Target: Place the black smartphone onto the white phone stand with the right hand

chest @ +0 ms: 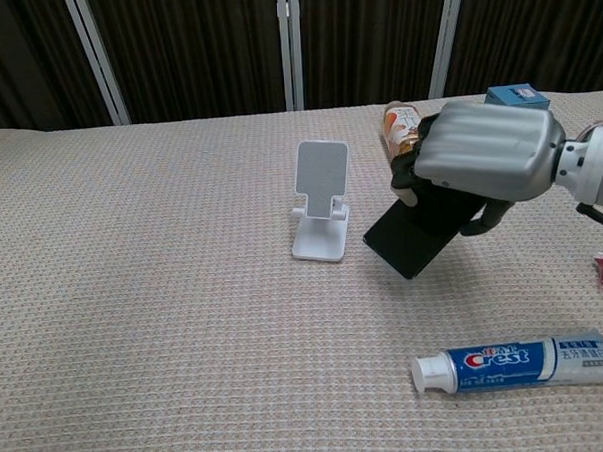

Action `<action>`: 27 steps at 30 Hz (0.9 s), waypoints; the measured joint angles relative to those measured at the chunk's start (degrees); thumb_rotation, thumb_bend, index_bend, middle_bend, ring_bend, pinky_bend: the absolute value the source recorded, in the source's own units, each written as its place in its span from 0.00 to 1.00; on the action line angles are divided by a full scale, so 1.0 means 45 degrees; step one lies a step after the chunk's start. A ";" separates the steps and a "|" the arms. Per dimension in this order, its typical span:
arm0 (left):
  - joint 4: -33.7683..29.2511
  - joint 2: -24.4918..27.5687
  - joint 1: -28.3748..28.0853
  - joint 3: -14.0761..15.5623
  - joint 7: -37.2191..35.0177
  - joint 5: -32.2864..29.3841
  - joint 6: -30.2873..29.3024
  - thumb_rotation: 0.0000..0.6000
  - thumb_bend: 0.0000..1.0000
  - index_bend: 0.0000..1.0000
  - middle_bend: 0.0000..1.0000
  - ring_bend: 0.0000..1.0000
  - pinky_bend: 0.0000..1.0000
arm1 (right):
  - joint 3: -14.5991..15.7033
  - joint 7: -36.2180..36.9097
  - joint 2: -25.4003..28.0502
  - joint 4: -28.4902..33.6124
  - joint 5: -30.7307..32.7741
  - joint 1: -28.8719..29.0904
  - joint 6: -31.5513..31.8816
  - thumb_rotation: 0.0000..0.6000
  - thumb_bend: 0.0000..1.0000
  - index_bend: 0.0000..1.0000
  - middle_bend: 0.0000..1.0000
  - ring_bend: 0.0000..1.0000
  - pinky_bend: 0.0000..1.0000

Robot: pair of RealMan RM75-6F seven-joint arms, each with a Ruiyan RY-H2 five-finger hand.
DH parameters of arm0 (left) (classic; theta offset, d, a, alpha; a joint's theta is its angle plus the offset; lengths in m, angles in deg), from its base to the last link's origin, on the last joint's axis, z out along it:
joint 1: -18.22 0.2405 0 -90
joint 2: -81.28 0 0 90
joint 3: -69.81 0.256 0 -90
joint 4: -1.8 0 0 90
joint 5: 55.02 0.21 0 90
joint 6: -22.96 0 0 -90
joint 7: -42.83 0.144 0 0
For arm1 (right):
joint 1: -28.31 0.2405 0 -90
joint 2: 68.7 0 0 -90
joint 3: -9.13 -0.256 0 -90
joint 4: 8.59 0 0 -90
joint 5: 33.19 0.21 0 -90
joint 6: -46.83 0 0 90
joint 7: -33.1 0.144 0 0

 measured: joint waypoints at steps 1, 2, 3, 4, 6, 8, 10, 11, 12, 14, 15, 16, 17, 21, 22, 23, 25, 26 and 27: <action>-0.0017 0.0026 0.0007 0.0000 -0.0035 0.0008 -0.0009 1.00 0.00 0.00 0.00 0.00 0.00 | -0.0062 -0.0279 0.0191 0.0275 -0.0106 0.0074 0.0035 1.00 0.27 0.48 0.54 0.52 0.38; -0.0026 0.0045 0.0011 -0.0001 -0.0066 0.0010 -0.0013 1.00 0.00 0.00 0.00 0.00 0.00 | -0.0141 -0.0537 0.0371 0.0558 -0.0192 0.0166 0.0043 1.00 0.27 0.48 0.54 0.52 0.38; -0.0031 0.0057 0.0014 -0.0004 -0.0092 0.0008 -0.0012 1.00 0.00 0.00 0.00 0.00 0.00 | -0.0277 -0.0846 0.0597 0.0926 -0.0285 0.0325 0.0017 1.00 0.27 0.48 0.54 0.52 0.38; -0.0031 0.0073 0.0013 -0.0010 -0.0129 -0.0005 0.0000 1.00 0.00 0.00 0.00 0.00 0.00 | -0.0407 -0.1050 0.0754 0.1186 -0.0329 0.0479 -0.0044 1.00 0.27 0.48 0.54 0.52 0.38; -0.0027 0.0091 0.0009 -0.0019 -0.0166 -0.0029 0.0022 1.00 0.00 0.00 0.00 0.00 0.00 | -0.0694 -0.1389 0.1036 0.1592 -0.0371 0.0802 -0.0257 1.00 0.27 0.48 0.54 0.52 0.38; -0.0015 0.0106 0.0003 -0.0039 -0.0207 -0.0075 0.0047 1.00 0.00 0.00 0.00 0.00 0.00 | -0.1002 -0.1630 0.1191 0.1878 -0.0358 0.1106 -0.0515 1.00 0.27 0.48 0.54 0.52 0.38; 0.0005 0.0117 -0.0002 -0.0054 -0.0242 -0.0130 0.0082 1.00 0.00 0.00 0.00 0.00 0.00 | -0.1266 -0.1757 0.1250 0.2008 -0.0322 0.1340 -0.0653 1.00 0.27 0.48 0.54 0.52 0.38; 0.0017 0.0120 -0.0005 -0.0062 -0.0260 -0.0161 0.0100 1.00 0.00 0.00 0.00 0.00 0.00 | -0.1369 -0.1797 0.1260 0.2035 -0.0307 0.1437 -0.0710 1.00 0.27 0.48 0.54 0.52 0.38; 0.0048 0.0126 -0.0010 -0.0075 -0.0286 -0.0214 0.0134 1.00 0.00 0.00 0.00 0.00 0.00 | -0.1467 -0.1838 0.1265 0.2047 -0.0296 0.1542 -0.0790 1.00 0.27 0.48 0.54 0.52 0.38; 0.0098 0.0131 -0.0020 -0.0100 -0.0323 -0.0292 0.0183 1.00 0.00 0.00 0.00 0.00 0.00 | -0.1615 -0.1951 0.1261 0.2022 -0.0296 0.1840 -0.1071 1.00 0.27 0.48 0.54 0.52 0.38; 0.0129 0.0133 -0.0027 -0.0113 -0.0346 -0.0335 0.0214 1.00 0.00 0.00 0.00 0.00 0.00 | -0.1682 -0.2022 0.1242 0.1958 -0.0318 0.2045 -0.1275 1.00 0.27 0.48 0.54 0.52 0.38; 0.0158 0.0134 -0.0030 -0.0123 -0.0359 -0.0370 0.0231 1.00 0.00 0.00 0.00 0.00 0.00 | -0.1726 -0.2083 0.1206 0.1862 -0.0346 0.2216 -0.1434 1.00 0.27 0.48 0.54 0.52 0.38; 0.0180 0.0136 -0.0031 -0.0131 -0.0372 -0.0403 0.0246 1.00 0.00 0.00 0.00 0.00 0.00 | -0.1760 -0.2158 0.1155 0.1724 -0.0387 0.2391 -0.1569 1.00 0.27 0.48 0.54 0.52 0.38; 0.0215 0.0148 -0.0024 -0.0158 -0.0431 -0.0467 0.0260 1.00 0.00 0.00 0.00 0.00 0.00 | -0.1774 -0.2568 0.0768 0.0733 -0.0740 0.3012 -0.2033 1.00 0.27 0.48 0.53 0.52 0.38; 0.0221 0.0148 -0.0024 -0.0161 -0.0437 -0.0481 0.0266 1.00 0.00 0.00 0.00 0.00 0.00 | -0.1742 -0.2673 0.0682 0.0492 -0.0862 0.3141 -0.2117 1.00 0.27 0.48 0.54 0.52 0.38; 0.0228 0.0149 -0.0024 -0.0164 -0.0444 -0.0498 0.0276 1.00 0.00 0.00 0.00 0.00 0.00 | -0.1698 -0.2798 0.0595 0.0241 -0.1006 0.3269 -0.2195 1.00 0.28 0.48 0.54 0.52 0.38; 0.0262 0.0145 -0.0032 -0.0175 -0.0449 -0.0561 0.0322 1.00 0.00 0.00 0.00 0.00 0.00 | -0.1531 -0.3007 0.0382 -0.0343 -0.1343 0.3574 -0.2406 1.00 0.28 0.48 0.54 0.52 0.38; 0.0278 0.0142 -0.0039 -0.0180 -0.0452 -0.0588 0.0348 1.00 0.00 0.00 0.00 0.00 0.00 | -0.1437 -0.3055 0.0293 -0.0568 -0.1491 0.3704 -0.2488 1.00 0.28 0.48 0.54 0.52 0.38; 0.0296 0.0135 -0.0050 -0.0187 -0.0453 -0.0617 0.0379 1.00 0.00 0.00 0.00 0.00 0.00 | -0.1302 -0.3098 0.0183 -0.0816 -0.1675 0.3871 -0.2569 1.00 0.28 0.48 0.54 0.52 0.38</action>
